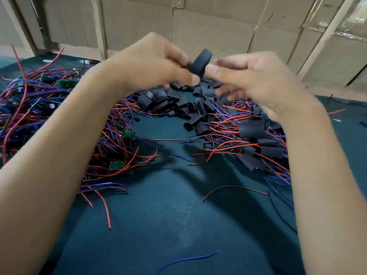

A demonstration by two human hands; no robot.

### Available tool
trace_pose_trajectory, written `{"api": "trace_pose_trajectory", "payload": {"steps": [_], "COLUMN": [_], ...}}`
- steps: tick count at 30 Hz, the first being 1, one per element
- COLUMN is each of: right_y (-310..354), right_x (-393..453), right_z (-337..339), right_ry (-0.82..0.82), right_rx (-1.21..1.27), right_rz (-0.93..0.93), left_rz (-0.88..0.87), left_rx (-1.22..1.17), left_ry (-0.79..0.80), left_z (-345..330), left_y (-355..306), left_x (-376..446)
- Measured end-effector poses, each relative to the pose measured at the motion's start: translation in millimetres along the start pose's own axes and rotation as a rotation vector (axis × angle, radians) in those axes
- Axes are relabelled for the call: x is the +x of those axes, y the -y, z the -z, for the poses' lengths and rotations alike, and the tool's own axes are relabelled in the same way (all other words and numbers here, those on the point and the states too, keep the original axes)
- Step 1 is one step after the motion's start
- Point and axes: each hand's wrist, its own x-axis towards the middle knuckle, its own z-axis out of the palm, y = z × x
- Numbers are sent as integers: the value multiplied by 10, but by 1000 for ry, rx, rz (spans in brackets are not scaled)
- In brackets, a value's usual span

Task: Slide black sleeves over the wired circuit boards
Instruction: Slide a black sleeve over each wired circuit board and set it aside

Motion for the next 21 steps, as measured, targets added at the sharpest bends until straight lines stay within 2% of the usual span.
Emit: {"api": "trace_pose_trajectory", "payload": {"steps": [2,5,7,10,13,16,19,21], "right_y": [10,39,35,28,51,59,56,58], "right_x": [28,18,15,38,34,14,-5,-21], "right_z": [-38,-56,-76,-94,-69,-22,41,83], "right_ry": [-4,65,66,-34,-93,-118,-149,-175], "right_rx": [157,262,237,171,183,161,135,120], "right_rz": [53,99,105,128,121,94,68,63], "left_rz": [-35,-77,-88,-55,209,566,572,553], "left_rx": [-12,14,29,121,536,735,977,983], "left_ry": [36,71,88,163,320,550,609,585], "left_z": [-24,-75,-73,38,185,136,4,-60], "left_y": [-75,-126,-137,-68,172,470,597,630], "left_x": [-21,-43,-49,-4,32,25,55,74]}}
